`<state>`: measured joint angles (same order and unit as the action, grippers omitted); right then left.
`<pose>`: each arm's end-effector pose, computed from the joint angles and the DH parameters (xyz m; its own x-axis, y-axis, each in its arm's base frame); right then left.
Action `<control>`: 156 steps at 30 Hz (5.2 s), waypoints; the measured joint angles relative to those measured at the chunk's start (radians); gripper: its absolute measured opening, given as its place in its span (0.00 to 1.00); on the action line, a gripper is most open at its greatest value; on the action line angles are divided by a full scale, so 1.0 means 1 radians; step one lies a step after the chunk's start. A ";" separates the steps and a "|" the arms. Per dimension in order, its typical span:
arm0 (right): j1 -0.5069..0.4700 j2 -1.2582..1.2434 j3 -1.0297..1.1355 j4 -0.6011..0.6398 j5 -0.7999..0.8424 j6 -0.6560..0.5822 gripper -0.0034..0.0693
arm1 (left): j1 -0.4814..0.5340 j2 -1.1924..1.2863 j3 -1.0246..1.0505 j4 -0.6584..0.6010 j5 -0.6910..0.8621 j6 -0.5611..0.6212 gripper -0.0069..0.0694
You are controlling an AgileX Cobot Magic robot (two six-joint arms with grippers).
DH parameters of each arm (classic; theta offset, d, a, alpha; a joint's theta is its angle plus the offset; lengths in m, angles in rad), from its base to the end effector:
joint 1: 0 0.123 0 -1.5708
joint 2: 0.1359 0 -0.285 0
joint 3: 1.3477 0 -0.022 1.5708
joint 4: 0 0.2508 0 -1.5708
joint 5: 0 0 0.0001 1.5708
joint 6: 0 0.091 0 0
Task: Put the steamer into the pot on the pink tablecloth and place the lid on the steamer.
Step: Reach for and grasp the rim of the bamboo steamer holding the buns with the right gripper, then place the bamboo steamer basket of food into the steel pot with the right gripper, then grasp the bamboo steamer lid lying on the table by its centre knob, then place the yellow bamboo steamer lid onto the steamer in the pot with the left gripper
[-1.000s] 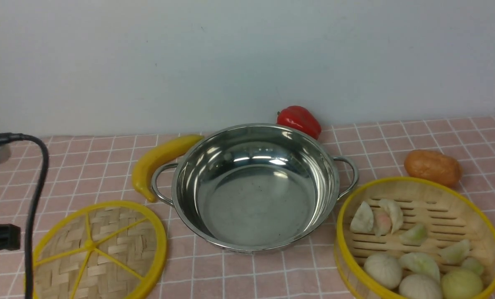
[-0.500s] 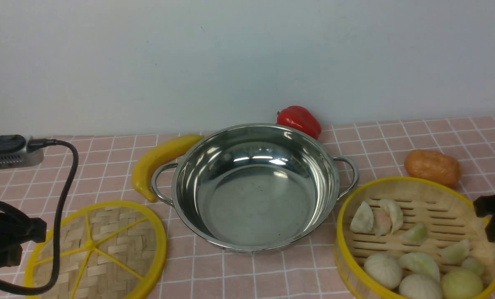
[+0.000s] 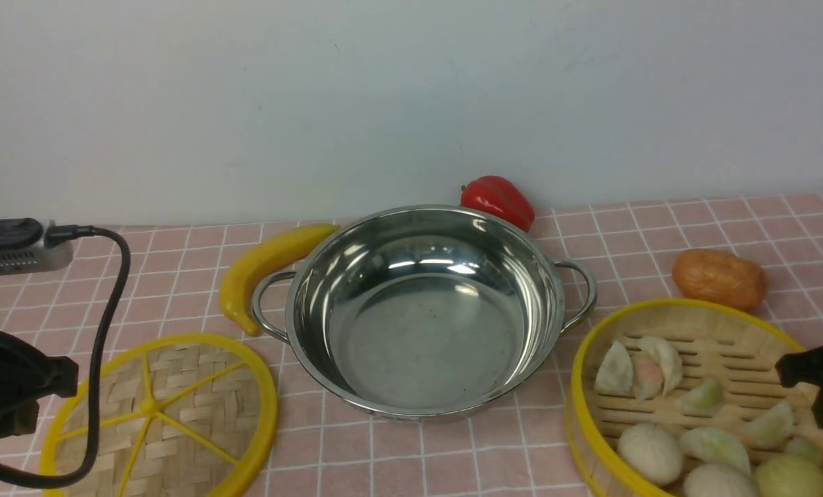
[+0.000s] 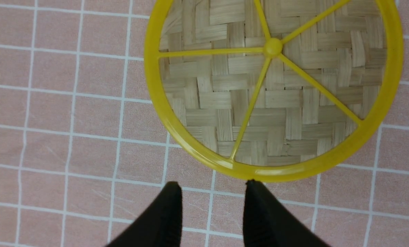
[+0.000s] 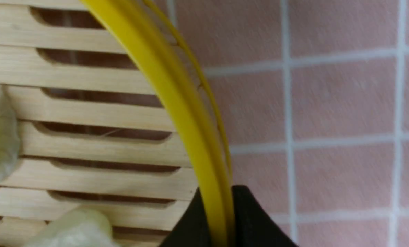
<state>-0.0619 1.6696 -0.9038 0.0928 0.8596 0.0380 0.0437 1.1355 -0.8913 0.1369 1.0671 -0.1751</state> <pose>0.2782 -0.0108 0.1692 -0.9868 0.1596 -0.0276 0.1573 0.9848 0.0732 0.1974 0.0195 0.2930 -0.9235 -0.1482 -0.3537 -0.1857 0.9798 0.0743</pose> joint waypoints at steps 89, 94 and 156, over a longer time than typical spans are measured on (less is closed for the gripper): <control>0.533 0.659 -1.221 -0.066 0.387 0.155 0.27 | 0.000 0.001 0.000 -0.022 -0.026 0.046 0.41; 0.532 0.659 -1.223 -0.055 0.380 0.156 0.45 | 0.000 0.001 0.000 -0.022 -0.029 0.046 0.41; 0.532 -0.771 -0.735 0.011 0.375 0.078 0.45 | -0.031 0.404 -0.382 0.005 -0.021 0.056 0.24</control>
<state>0.4706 0.8984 -1.6384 0.1037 1.2351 0.1156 0.0131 1.5393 -1.2737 0.1417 1.0458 -0.1192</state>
